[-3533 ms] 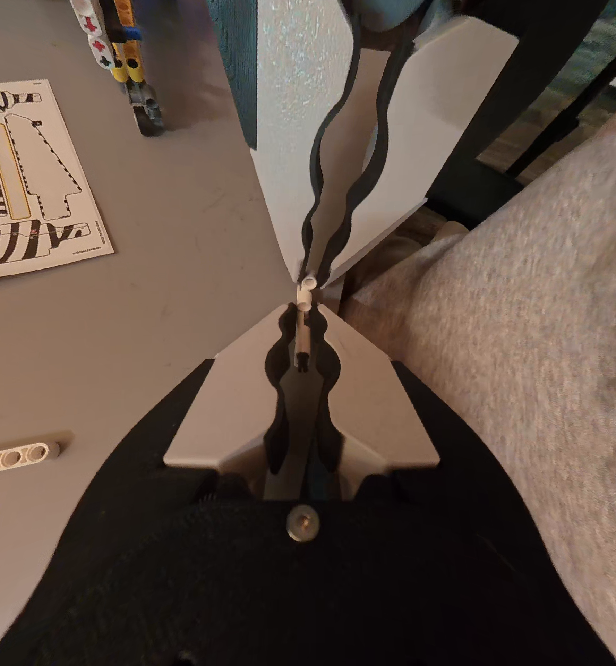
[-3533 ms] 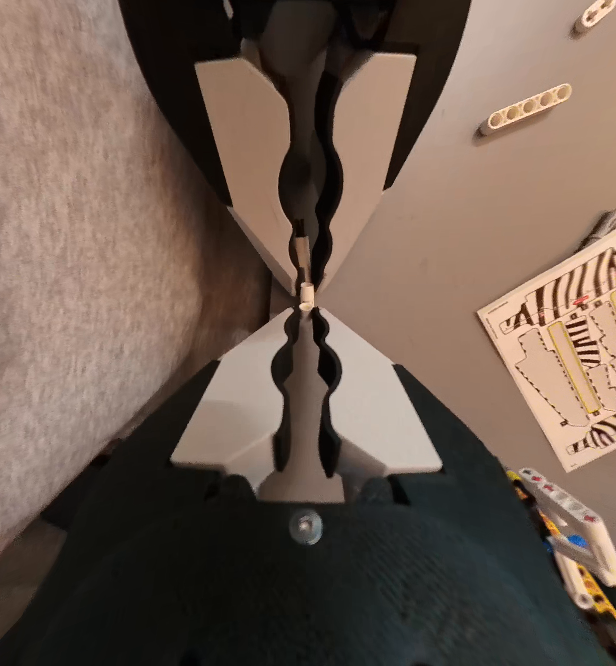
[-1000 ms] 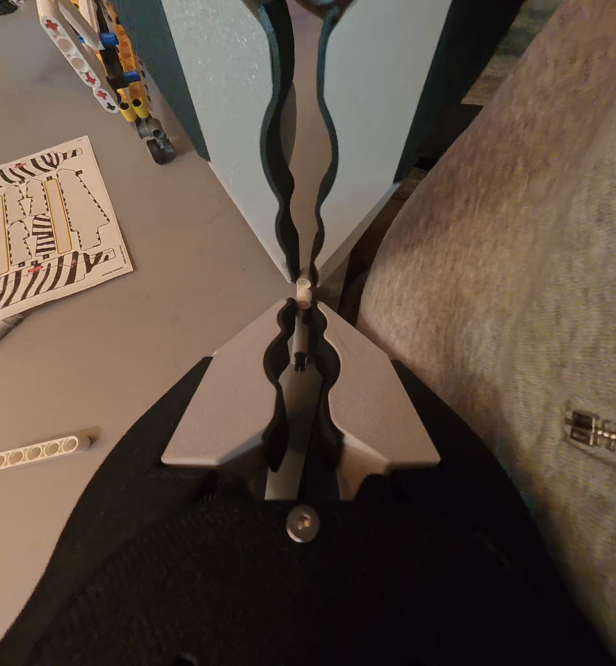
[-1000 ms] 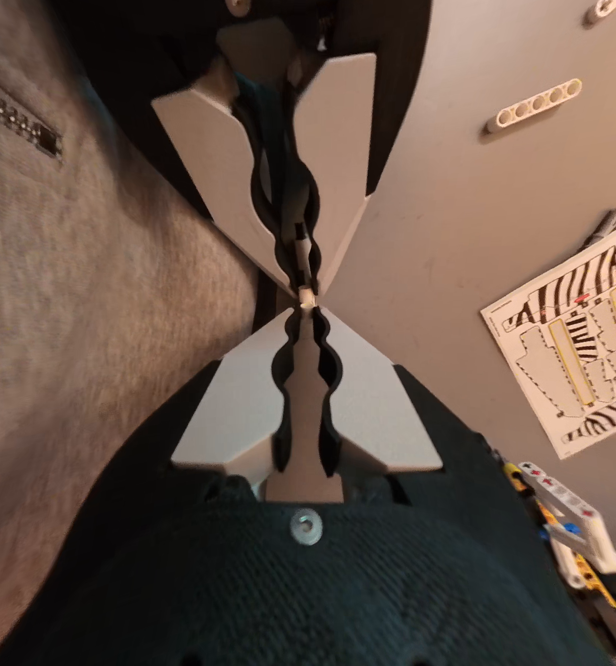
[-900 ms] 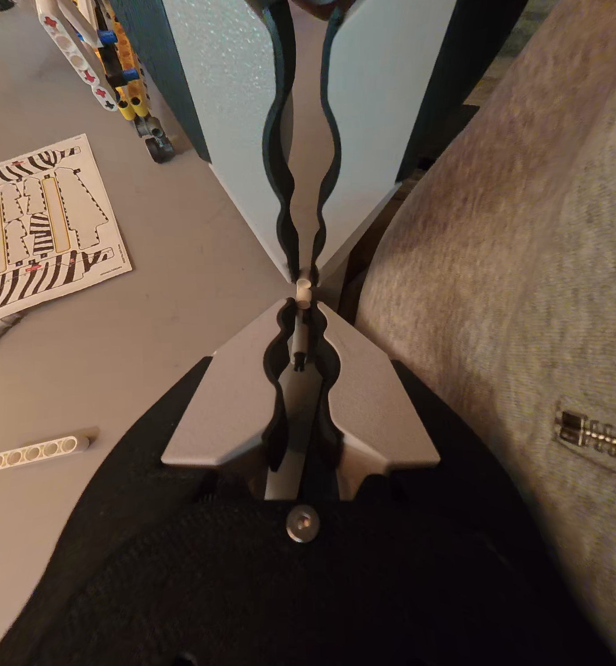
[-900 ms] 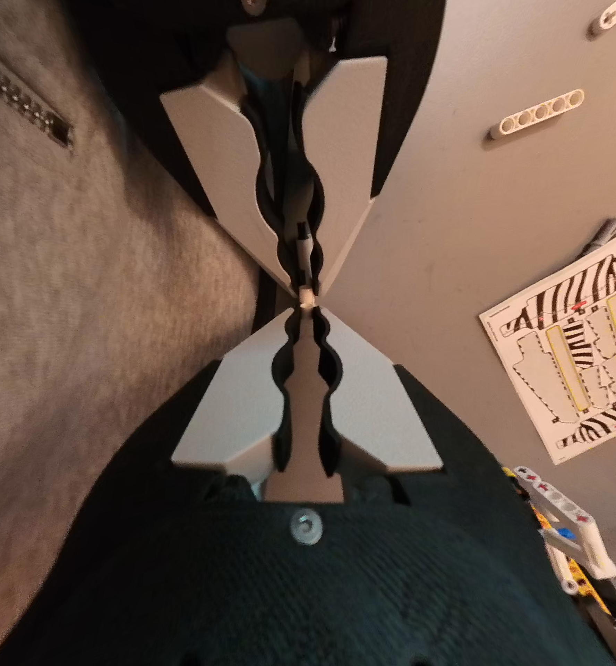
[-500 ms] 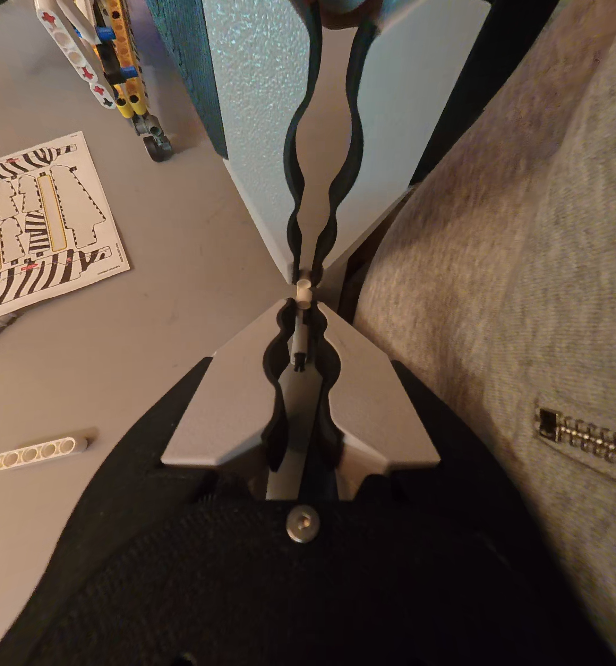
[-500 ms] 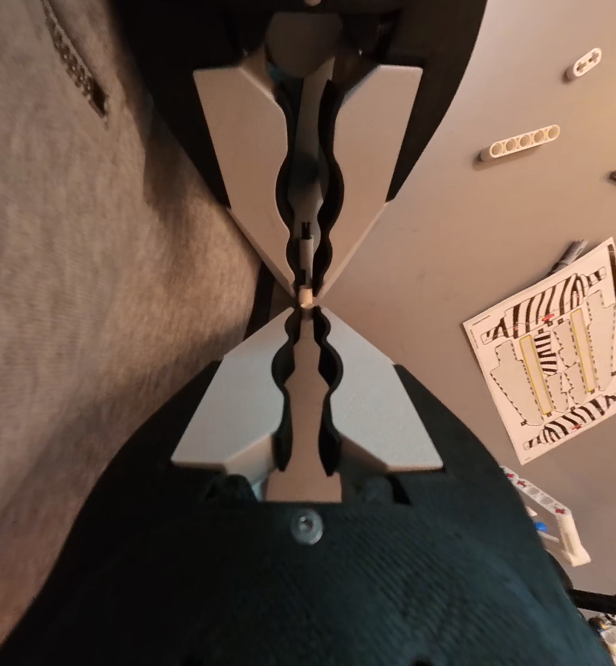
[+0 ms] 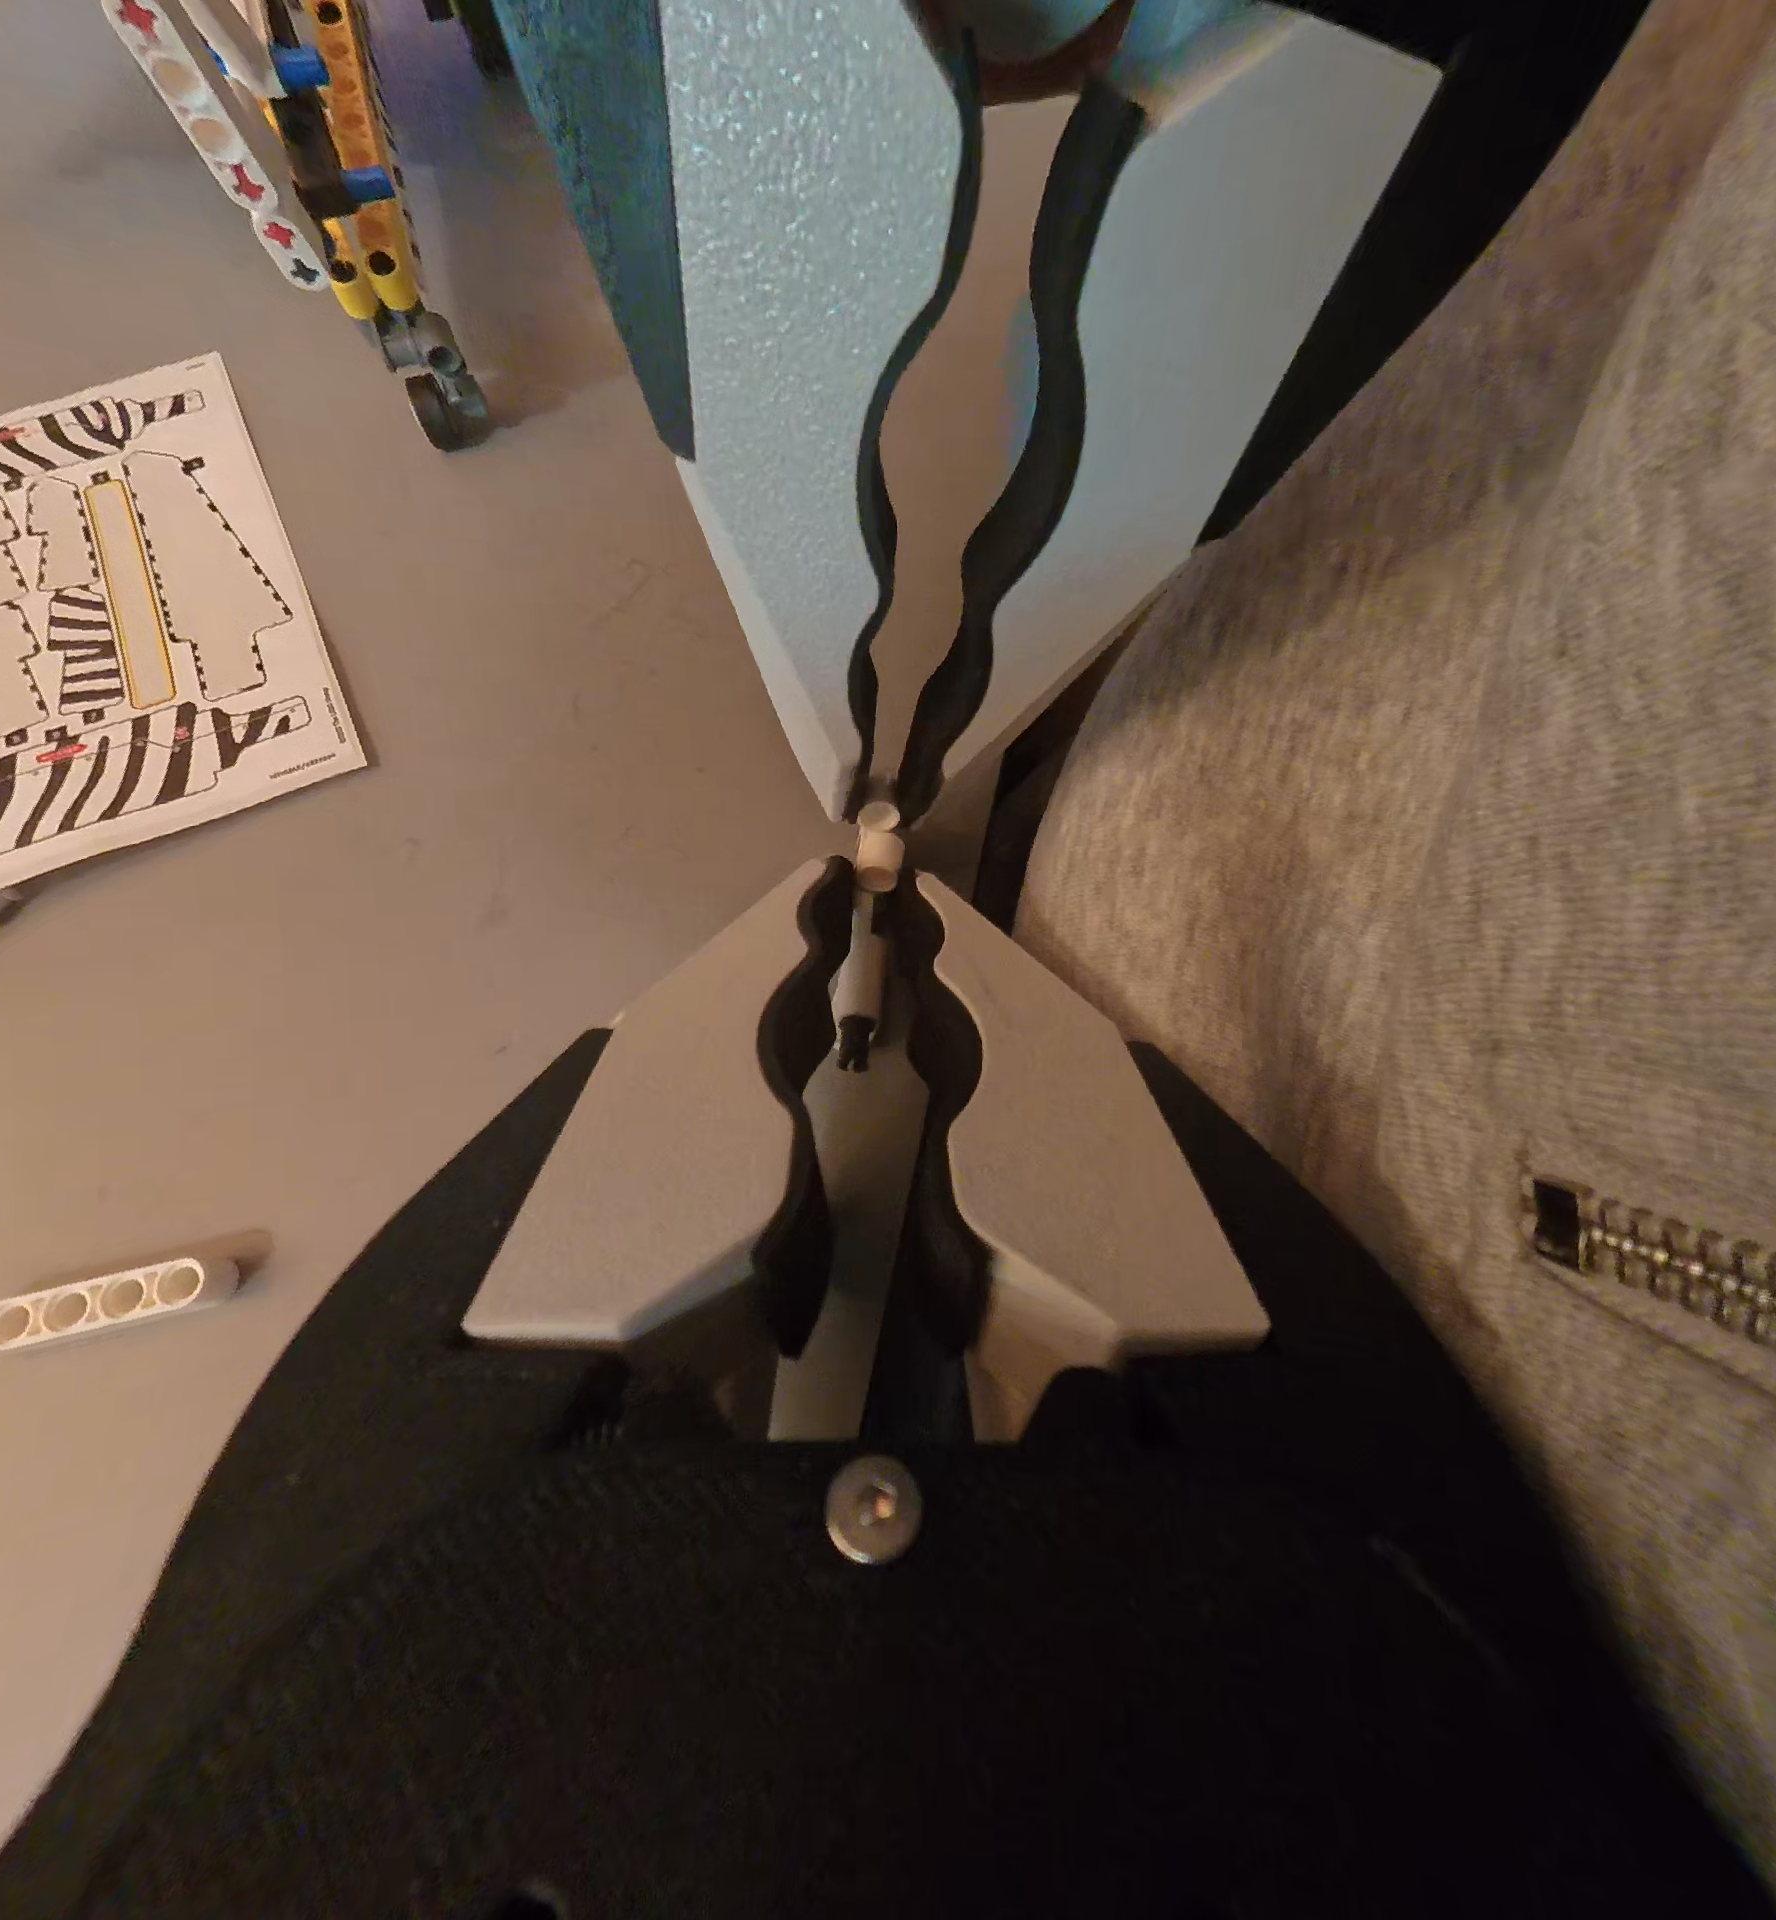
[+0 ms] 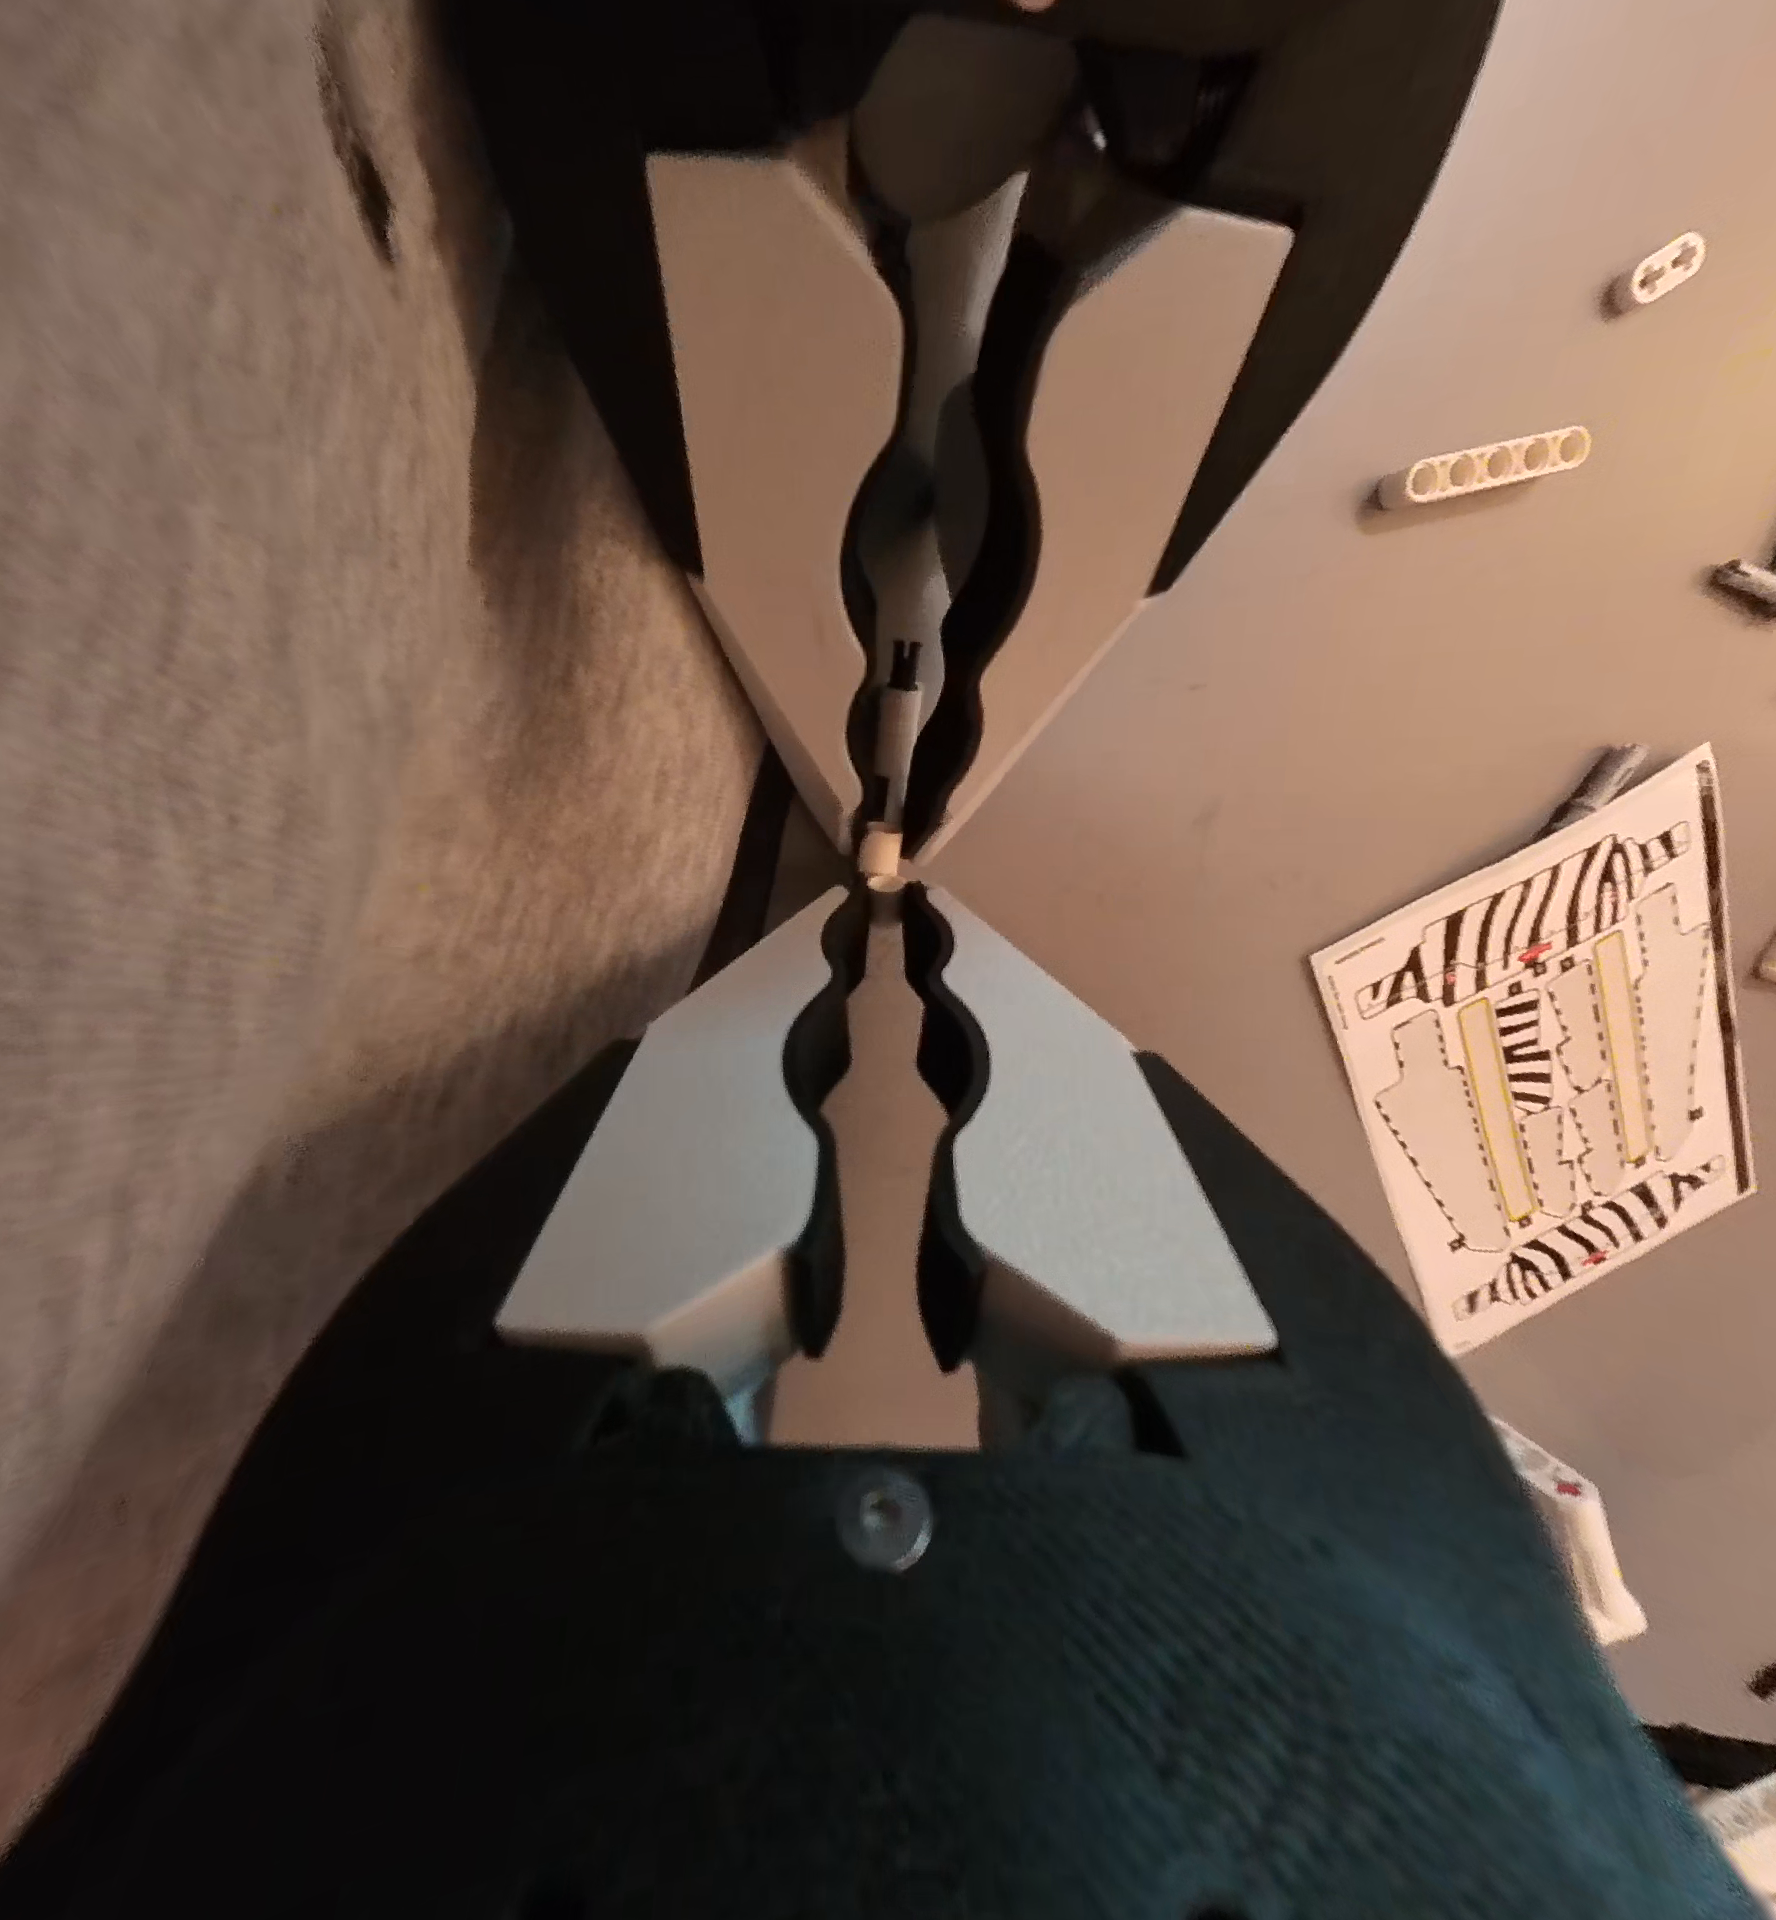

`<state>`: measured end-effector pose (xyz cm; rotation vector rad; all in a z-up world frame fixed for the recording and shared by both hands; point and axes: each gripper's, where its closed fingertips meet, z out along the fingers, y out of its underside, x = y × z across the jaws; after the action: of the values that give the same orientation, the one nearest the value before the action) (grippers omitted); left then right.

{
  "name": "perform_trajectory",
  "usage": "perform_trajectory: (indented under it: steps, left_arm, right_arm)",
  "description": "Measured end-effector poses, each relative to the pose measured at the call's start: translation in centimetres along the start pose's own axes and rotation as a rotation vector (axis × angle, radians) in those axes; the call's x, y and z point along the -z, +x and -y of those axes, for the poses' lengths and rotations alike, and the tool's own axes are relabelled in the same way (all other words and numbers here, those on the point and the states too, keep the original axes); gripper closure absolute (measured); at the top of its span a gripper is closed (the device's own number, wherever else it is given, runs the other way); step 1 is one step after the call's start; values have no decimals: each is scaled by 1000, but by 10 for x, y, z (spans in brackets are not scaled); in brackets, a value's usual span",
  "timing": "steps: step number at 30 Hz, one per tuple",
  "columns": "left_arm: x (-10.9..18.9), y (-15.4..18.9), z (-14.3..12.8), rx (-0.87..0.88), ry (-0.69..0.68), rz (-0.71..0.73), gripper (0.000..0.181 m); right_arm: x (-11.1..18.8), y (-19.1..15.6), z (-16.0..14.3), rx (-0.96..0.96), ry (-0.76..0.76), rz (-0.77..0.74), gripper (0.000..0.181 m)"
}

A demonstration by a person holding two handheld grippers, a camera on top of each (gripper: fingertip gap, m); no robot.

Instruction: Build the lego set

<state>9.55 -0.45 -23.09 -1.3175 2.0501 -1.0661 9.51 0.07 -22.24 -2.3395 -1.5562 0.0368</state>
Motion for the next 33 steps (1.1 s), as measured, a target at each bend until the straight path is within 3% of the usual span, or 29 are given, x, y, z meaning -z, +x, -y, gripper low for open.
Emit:
perform_trajectory:
  steps: [10,28,33]
  left_arm:
    - [0,0,0,16,-3,-10,174]
    - [-1,-4,0,45,0,15,174]
    - [-2,-6,1,99,-4,-6,173]
  right_arm:
    - [-1,-1,0,15,-35,-32,176]
    - [-3,1,-1,-177,-94,-77,176]
    - [-2,5,-3,-114,-134,-128,176]
